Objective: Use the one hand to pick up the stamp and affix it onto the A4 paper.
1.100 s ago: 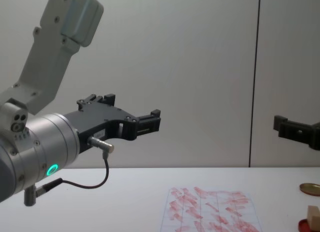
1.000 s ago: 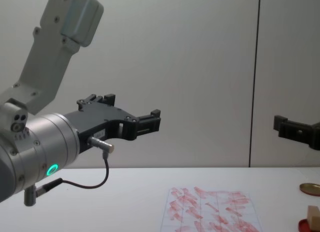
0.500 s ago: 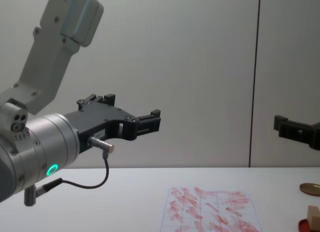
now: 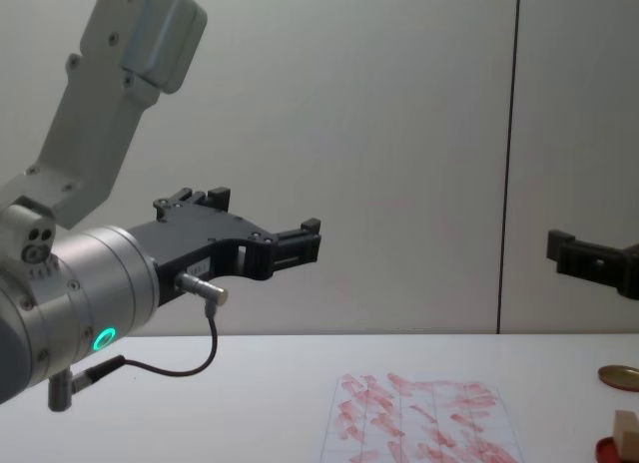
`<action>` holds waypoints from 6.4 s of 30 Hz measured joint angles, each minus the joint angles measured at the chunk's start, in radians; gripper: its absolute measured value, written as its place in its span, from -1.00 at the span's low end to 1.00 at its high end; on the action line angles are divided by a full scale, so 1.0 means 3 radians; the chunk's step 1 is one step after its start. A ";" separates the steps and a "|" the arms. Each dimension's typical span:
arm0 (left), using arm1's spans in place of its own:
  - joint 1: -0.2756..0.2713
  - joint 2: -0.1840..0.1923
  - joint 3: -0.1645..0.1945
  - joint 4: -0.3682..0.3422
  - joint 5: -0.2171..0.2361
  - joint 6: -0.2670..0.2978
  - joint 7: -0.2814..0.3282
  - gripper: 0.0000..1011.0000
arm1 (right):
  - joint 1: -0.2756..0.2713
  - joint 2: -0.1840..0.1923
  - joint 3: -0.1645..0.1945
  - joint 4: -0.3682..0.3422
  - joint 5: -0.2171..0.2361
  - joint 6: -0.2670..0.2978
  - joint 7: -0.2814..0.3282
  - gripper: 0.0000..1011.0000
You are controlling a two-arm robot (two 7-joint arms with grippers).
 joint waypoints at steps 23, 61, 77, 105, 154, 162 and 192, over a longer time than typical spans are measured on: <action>0.0000 0.0000 0.0000 0.0000 0.0000 0.0000 0.0000 0.96 | 0.0118 -0.0049 0.0037 0.0131 0.0085 0.0199 -0.0038 0.98; 0.0000 0.0000 0.0000 0.0000 0.0000 0.0000 0.0000 0.96 | 0.0874 -0.0474 0.0114 0.1280 0.0195 0.0818 -0.0889 0.98; 0.0000 0.0000 0.0000 0.0000 0.0000 0.0000 0.0000 0.96 | 0.1165 -0.0653 0.0086 0.1764 0.0252 0.1028 -0.1083 0.98; 0.0000 0.0000 0.0000 0.0000 0.0000 0.0000 0.0000 0.96 | 0.1651 -0.0882 0.0093 0.2430 0.0347 0.1452 -0.1312 0.74; 0.0000 0.0000 0.0000 0.0000 0.0000 0.0000 0.0000 0.96 | 0.1962 -0.1010 0.0234 0.2952 0.0425 0.1479 -0.1523 -0.58; 0.0000 0.0000 0.0000 0.0000 0.0000 0.0000 0.0000 0.96 | 0.1991 -0.1024 0.0254 0.3005 0.0431 0.1479 -0.1519 -0.58; 0.0000 0.0000 0.0000 0.0000 0.0000 0.0000 0.0000 0.96 | 0.1745 -0.1005 0.0267 0.2198 0.0323 0.1424 -0.1434 -0.58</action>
